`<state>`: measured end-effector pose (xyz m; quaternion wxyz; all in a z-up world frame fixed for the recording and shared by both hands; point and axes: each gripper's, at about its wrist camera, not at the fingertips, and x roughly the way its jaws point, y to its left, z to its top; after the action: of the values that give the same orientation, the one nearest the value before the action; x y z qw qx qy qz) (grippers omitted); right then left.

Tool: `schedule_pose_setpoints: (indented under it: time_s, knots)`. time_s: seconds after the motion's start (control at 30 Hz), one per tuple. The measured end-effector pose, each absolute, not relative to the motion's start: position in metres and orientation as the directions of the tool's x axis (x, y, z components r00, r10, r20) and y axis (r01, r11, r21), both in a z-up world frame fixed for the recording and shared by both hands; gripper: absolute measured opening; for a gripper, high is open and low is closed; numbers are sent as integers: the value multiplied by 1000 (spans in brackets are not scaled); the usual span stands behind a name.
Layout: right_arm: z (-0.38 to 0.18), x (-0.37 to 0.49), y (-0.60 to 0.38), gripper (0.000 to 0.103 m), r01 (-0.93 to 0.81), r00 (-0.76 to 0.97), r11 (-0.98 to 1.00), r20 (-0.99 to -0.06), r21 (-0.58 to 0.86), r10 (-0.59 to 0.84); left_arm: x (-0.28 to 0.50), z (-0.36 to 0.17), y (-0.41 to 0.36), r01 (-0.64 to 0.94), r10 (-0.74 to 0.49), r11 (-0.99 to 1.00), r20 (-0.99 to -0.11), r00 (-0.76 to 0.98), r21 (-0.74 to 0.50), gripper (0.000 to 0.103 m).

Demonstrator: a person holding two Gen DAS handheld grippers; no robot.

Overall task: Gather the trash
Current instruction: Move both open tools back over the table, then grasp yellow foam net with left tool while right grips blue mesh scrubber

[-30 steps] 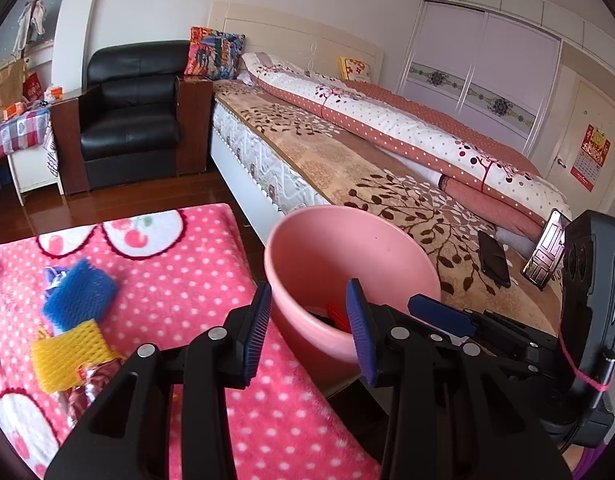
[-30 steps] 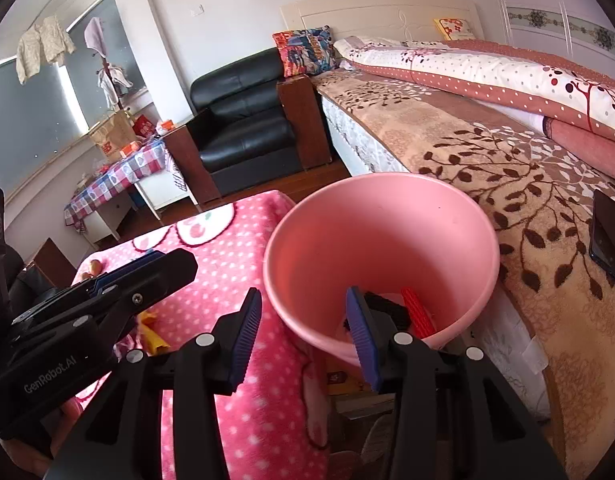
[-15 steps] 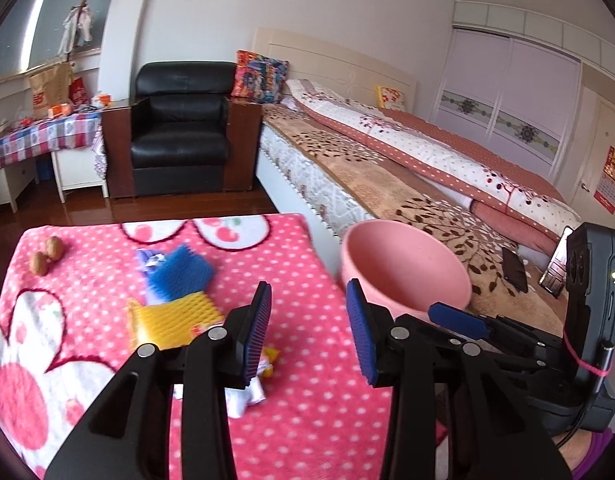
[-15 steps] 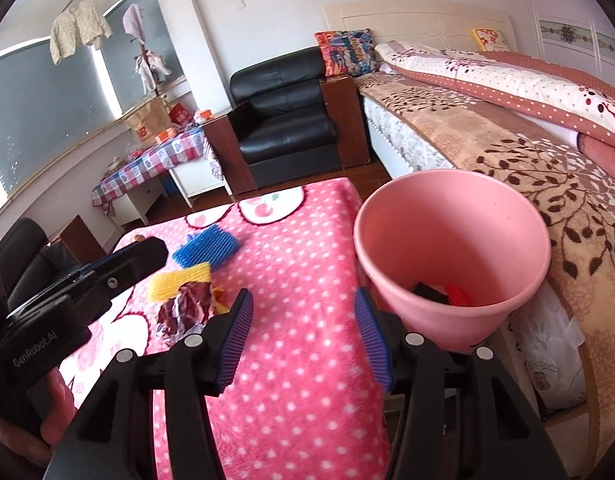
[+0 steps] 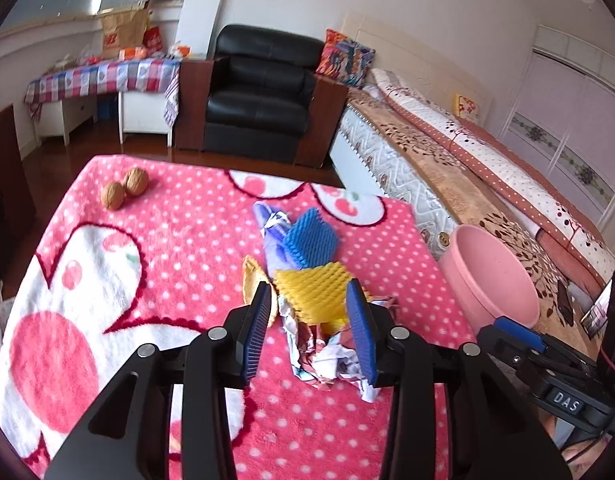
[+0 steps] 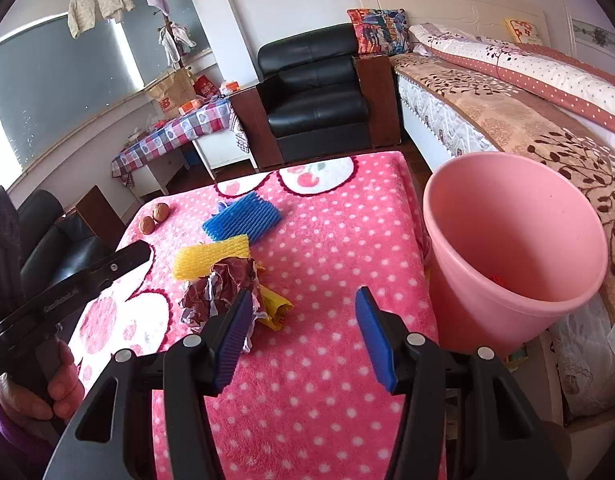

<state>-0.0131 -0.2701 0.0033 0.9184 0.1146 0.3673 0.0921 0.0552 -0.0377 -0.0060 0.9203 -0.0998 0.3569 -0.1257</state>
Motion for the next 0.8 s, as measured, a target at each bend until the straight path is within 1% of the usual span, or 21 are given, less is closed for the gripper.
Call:
schedule_pose_setpoints:
  time_s: [0.1, 0.4, 0.47, 0.5, 0.53, 0.57, 0.7, 0.8]
  knots:
    - [1, -7, -271, 53, -84, 708, 957, -659, 279, 254, 63, -16, -40, 154, -315, 943, -649, 692, -294, 39]
    - [-6, 9, -270, 53, -77, 693, 959, -677, 273, 249, 88, -40, -49, 122, -285, 954, -706, 649, -273, 39]
    - [-7, 13, -268, 53, -80, 690, 959, -680, 271, 250, 88, -42, -48, 129, -296, 950, -699, 651, -283, 26]
    - [-8, 14, -267, 53, -82, 688, 960, -681, 269, 250, 88, -42, -47, 134, -299, 950, -694, 655, -282, 16]
    - [-8, 16, -265, 53, -85, 686, 960, -683, 267, 251, 87, -42, -46, 139, -305, 948, -690, 656, -287, 10]
    - [-8, 18, -264, 53, -90, 684, 960, -683, 266, 254, 86, -41, -45, 141, -311, 946, -686, 658, -293, 7]
    - [-6, 30, -253, 53, -116, 675, 957, -686, 267, 273, 80, -35, -35, 146, -327, 938, -667, 670, -313, 4]
    - [-3, 41, -242, 53, -141, 664, 949, -683, 284, 303, 74, -28, -24, 139, -327, 936, -646, 690, -324, 4]
